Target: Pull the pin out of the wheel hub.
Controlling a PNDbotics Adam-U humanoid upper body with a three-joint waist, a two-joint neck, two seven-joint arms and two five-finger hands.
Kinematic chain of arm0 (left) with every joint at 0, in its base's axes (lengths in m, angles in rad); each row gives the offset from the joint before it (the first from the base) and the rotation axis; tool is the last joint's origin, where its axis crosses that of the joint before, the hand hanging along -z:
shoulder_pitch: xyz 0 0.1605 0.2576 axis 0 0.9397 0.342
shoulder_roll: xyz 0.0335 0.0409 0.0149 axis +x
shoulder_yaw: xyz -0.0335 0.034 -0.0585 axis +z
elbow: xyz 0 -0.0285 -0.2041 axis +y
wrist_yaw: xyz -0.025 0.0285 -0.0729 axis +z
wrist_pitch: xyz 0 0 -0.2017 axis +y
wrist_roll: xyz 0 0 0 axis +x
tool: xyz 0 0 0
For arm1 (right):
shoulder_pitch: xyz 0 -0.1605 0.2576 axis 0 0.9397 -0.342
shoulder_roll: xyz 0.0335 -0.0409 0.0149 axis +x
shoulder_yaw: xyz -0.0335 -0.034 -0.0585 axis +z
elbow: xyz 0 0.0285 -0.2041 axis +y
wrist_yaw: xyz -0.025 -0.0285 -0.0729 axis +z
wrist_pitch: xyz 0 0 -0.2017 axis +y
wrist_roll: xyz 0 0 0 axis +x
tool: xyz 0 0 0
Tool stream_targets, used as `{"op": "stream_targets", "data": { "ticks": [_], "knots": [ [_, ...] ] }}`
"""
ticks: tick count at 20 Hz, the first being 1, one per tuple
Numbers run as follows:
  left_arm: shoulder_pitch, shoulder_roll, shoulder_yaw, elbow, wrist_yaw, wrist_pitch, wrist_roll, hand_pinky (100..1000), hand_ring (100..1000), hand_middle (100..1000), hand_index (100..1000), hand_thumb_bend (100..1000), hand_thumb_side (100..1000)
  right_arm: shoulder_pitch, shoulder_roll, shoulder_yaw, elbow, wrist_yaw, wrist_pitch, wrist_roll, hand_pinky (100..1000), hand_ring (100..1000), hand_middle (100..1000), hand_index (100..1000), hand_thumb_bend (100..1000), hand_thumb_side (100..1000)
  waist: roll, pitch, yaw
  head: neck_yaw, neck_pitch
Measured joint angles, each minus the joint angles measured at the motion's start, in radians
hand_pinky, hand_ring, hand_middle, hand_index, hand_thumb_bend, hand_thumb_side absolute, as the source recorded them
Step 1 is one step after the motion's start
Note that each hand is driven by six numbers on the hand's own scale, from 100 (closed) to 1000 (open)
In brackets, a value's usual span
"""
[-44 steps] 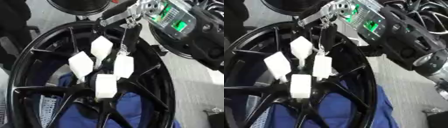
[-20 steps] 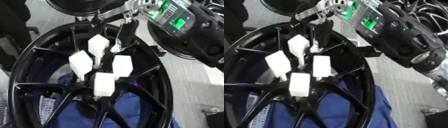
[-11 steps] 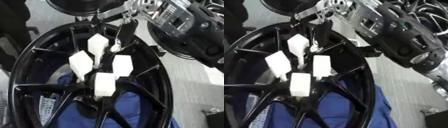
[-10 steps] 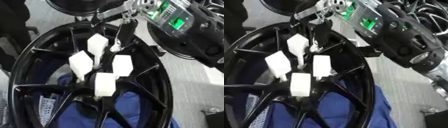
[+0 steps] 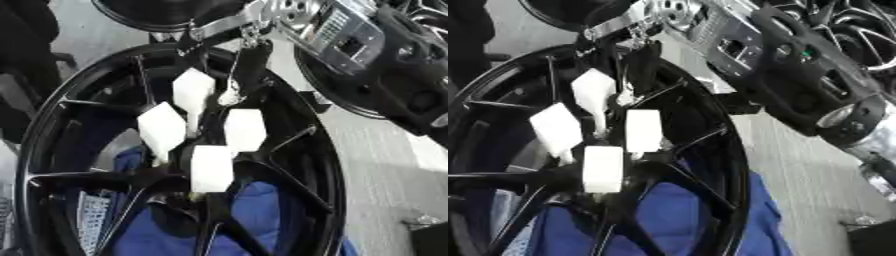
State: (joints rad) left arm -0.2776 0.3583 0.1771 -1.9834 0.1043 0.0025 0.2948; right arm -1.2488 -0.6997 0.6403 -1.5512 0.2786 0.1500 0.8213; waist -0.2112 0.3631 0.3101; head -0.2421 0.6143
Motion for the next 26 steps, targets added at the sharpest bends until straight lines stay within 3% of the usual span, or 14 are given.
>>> {"op": "stream_targets", "data": {
  "ticks": [5, 12, 21, 26],
  "knots": [
    [0.001, 0.000, 0.003, 0.000, -0.001, 0.001, -0.001, 791, 615, 612, 810, 133, 489, 0.000, 0.000, 0.000, 0.000, -0.033, 0.018, -0.040, 848, 702, 417, 550, 124, 100, 0.000, 0.000, -0.001, -0.001, 0.000],
    [0.003, 0.000, 0.006, 0.000, -0.004, 0.002, -0.002, 793, 616, 613, 810, 135, 490, 0.000, 0.000, -0.003, 0.001, -0.079, 0.047, -0.078, 835, 683, 387, 479, 117, 100, 0.000, -0.002, -0.002, -0.004, 0.000],
    [0.005, -0.008, 0.008, 0.000, -0.004, 0.002, -0.003, 794, 615, 612, 810, 136, 488, -0.010, -0.001, -0.057, 0.013, -0.087, 0.069, -0.106, 833, 672, 374, 473, 100, 100, 0.001, -0.012, -0.008, -0.007, -0.001],
    [0.013, -0.008, 0.012, 0.000, -0.005, 0.002, -0.003, 794, 615, 612, 810, 133, 485, 0.002, -0.044, -0.127, 0.013, -0.089, 0.085, -0.145, 842, 671, 380, 485, 100, 100, 0.009, -0.015, -0.022, -0.007, 0.000]
  ]
}}
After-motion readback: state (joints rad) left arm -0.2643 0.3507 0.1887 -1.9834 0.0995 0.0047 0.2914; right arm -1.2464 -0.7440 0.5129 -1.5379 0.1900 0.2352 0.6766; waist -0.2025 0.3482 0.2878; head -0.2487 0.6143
